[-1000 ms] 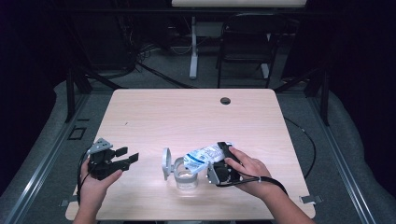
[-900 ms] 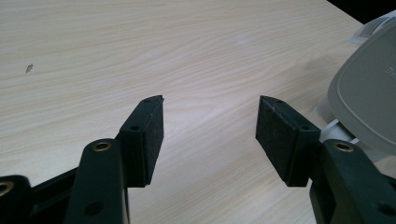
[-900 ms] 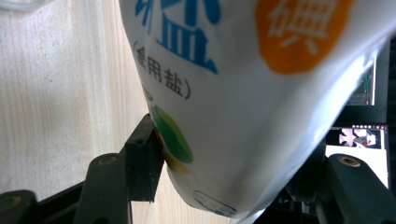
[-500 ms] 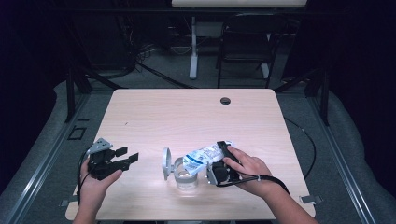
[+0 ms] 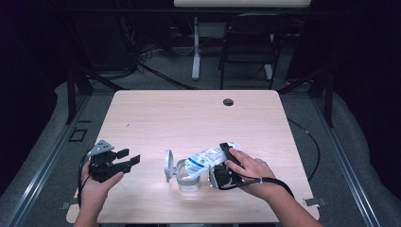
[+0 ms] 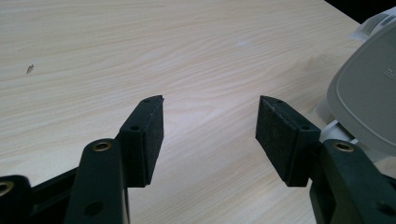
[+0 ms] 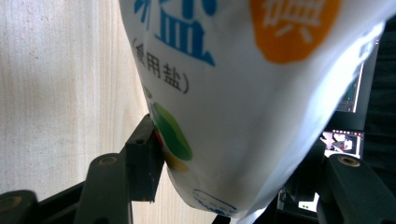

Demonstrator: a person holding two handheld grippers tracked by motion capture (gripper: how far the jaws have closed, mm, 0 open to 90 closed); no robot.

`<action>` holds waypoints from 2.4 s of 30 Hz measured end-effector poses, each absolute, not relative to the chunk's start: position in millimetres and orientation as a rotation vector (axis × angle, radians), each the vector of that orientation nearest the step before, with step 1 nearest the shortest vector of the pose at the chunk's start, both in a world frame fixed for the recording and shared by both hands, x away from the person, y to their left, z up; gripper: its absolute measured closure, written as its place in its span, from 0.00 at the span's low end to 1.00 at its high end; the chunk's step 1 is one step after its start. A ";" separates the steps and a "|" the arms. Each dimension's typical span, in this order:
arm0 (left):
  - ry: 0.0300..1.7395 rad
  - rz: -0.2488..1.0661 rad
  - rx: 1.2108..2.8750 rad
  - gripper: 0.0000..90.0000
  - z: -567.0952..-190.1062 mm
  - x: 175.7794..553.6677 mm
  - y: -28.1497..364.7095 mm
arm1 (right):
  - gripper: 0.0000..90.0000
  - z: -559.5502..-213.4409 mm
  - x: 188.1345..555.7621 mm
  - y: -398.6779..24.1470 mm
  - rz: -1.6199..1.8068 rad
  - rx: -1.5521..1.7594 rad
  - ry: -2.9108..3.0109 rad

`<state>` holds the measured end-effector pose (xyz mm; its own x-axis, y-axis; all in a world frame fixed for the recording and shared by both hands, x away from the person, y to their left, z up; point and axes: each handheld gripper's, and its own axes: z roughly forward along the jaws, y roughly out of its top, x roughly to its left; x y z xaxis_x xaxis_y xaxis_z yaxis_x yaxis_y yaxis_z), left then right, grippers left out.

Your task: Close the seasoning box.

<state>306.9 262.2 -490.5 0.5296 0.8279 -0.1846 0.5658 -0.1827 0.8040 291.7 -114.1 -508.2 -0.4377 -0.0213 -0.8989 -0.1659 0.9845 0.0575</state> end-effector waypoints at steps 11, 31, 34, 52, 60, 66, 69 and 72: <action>1.144 0.365 1.876 0.47 -491.1 307.1 261.3 | 0.46 -508.5 293.1 -114.2 0.136 -0.167 2.000; 1.150 0.364 1.870 0.47 -492.1 307.6 262.2 | 0.46 -511.5 292.3 -111.5 0.093 -0.224 1.968; 1.148 0.362 1.875 0.47 -491.6 307.5 262.8 | 0.46 -511.6 292.3 -111.4 0.095 -0.224 1.969; 1.150 0.363 1.877 0.47 -491.6 307.6 263.3 | 0.46 -510.8 291.7 -110.5 0.068 -0.243 1.953; 1.151 0.363 1.871 0.47 -491.9 307.8 263.7 | 0.46 -510.2 290.9 -109.2 0.049 -0.245 1.947; 1.151 0.360 1.871 0.47 -491.5 307.6 264.0 | 0.46 -509.8 290.7 -108.9 0.045 -0.248 1.946; 1.151 0.367 1.862 0.47 -491.8 307.6 263.9 | 0.46 -509.7 290.9 -108.8 0.041 -0.251 1.944; 1.152 0.366 1.862 0.47 -491.6 307.5 264.1 | 0.46 -509.7 291.2 -108.7 0.043 -0.254 1.940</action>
